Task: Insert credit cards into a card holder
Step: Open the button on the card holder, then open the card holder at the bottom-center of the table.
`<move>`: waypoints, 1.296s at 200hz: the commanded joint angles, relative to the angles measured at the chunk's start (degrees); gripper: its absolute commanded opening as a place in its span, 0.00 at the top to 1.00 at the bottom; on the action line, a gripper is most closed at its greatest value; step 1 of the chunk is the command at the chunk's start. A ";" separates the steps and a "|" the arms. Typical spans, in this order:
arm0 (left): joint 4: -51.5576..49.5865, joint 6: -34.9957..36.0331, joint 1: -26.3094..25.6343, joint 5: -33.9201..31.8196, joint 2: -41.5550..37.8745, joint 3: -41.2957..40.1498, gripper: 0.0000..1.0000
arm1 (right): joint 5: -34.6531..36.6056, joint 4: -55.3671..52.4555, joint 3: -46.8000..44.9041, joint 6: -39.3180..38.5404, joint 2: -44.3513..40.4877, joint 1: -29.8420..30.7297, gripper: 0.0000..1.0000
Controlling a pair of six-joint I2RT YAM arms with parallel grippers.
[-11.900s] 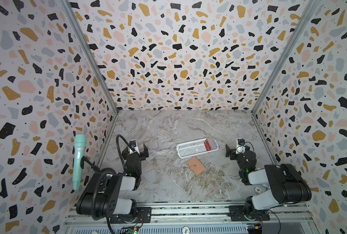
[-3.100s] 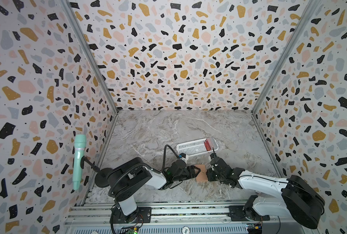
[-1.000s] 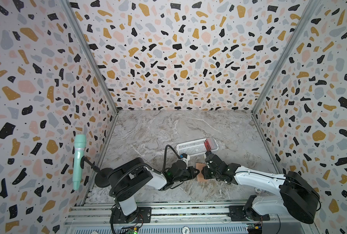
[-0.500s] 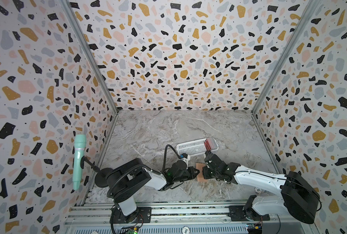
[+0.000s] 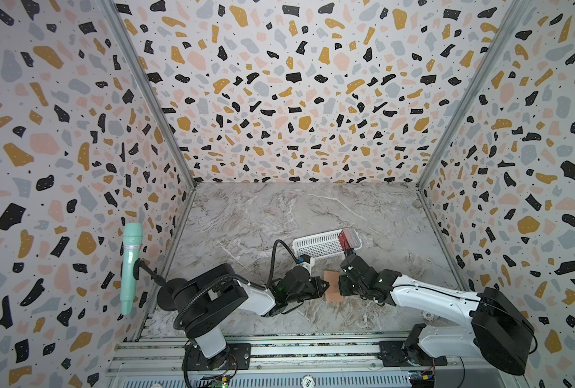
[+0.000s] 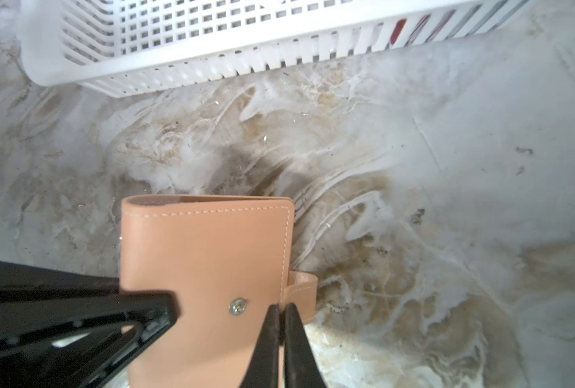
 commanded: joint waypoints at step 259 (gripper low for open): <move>-15.60 6.86 -0.30 -0.88 -6.66 7.52 0.16 | 3.48 -5.64 8.63 -5.92 -11.86 3.96 0.92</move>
